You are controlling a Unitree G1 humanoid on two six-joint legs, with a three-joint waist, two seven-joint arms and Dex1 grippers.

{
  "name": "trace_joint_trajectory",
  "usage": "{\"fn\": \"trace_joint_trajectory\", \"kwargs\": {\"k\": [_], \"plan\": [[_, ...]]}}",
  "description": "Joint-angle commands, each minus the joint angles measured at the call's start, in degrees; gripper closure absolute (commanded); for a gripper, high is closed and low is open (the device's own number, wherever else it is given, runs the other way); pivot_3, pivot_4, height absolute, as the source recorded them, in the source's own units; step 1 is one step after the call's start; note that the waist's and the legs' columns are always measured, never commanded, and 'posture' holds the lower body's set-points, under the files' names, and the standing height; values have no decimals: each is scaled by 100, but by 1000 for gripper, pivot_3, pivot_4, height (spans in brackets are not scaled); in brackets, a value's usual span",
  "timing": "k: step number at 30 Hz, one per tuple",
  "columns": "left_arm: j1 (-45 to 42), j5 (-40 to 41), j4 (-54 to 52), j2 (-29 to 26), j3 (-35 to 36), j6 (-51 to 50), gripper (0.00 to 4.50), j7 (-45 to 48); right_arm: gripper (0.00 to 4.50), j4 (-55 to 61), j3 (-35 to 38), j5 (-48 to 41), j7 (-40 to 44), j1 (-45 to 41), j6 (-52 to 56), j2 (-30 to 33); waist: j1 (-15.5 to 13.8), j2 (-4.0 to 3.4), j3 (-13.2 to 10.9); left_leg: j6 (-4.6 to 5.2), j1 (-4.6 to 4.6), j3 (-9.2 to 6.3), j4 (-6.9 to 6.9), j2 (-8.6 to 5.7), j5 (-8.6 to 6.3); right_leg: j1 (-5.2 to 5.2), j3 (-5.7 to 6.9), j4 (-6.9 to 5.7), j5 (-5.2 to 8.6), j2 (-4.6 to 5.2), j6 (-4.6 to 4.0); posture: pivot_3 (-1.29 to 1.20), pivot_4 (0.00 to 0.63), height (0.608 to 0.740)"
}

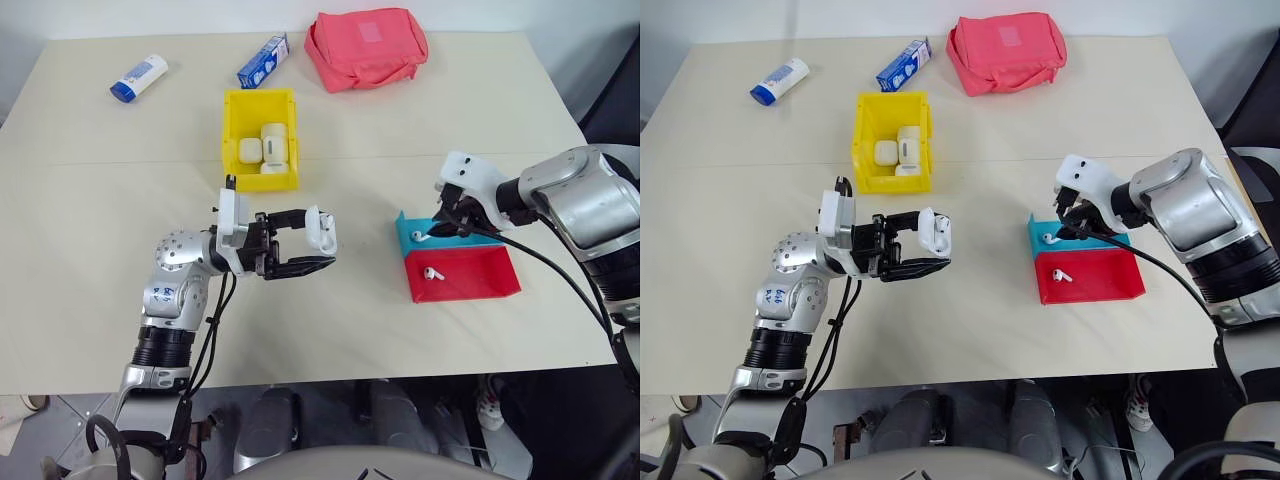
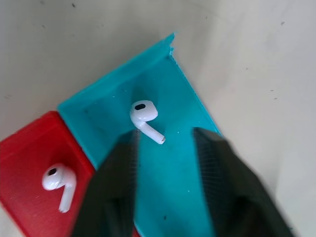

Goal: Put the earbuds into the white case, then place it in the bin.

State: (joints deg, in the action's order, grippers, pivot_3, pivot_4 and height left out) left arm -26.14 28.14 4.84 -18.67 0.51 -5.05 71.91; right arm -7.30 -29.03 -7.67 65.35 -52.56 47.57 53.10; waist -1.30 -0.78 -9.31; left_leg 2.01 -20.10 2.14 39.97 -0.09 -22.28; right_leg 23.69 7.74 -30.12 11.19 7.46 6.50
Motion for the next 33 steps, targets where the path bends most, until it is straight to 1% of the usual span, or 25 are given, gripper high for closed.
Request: {"fn": "trace_joint_trajectory", "kwargs": {"k": [1,8,17,33], "plan": [[40,176,-287,-49,61,-1,1708,-77,2921,11,87,200,195,-192,-133,-68,8,0,0,0,0,1,0,0,0,0,0,0,0,-1,0,0,150,740],[132,207,-406,-62,29,-27,1708,-160,2921,-224,45,501,379,-232,-304,-366,6,-1,0,-2,2,3,1,0,1,-1,-1,-2,0,-5,1,0,150,740],[204,220,-493,-100,45,-44,1708,-229,2921,-402,69,761,692,-290,-429,-524,15,-2,1,-4,4,7,2,-11,3,-2,-2,-4,0,-9,1,0,150,740],[323,237,-665,-124,48,-64,1708,-337,2921,-837,84,1071,773,-204,-523,-811,19,-2,1,-15,11,22,3,-13,9,-10,-1,-6,0,-16,1,0,150,740]]}}
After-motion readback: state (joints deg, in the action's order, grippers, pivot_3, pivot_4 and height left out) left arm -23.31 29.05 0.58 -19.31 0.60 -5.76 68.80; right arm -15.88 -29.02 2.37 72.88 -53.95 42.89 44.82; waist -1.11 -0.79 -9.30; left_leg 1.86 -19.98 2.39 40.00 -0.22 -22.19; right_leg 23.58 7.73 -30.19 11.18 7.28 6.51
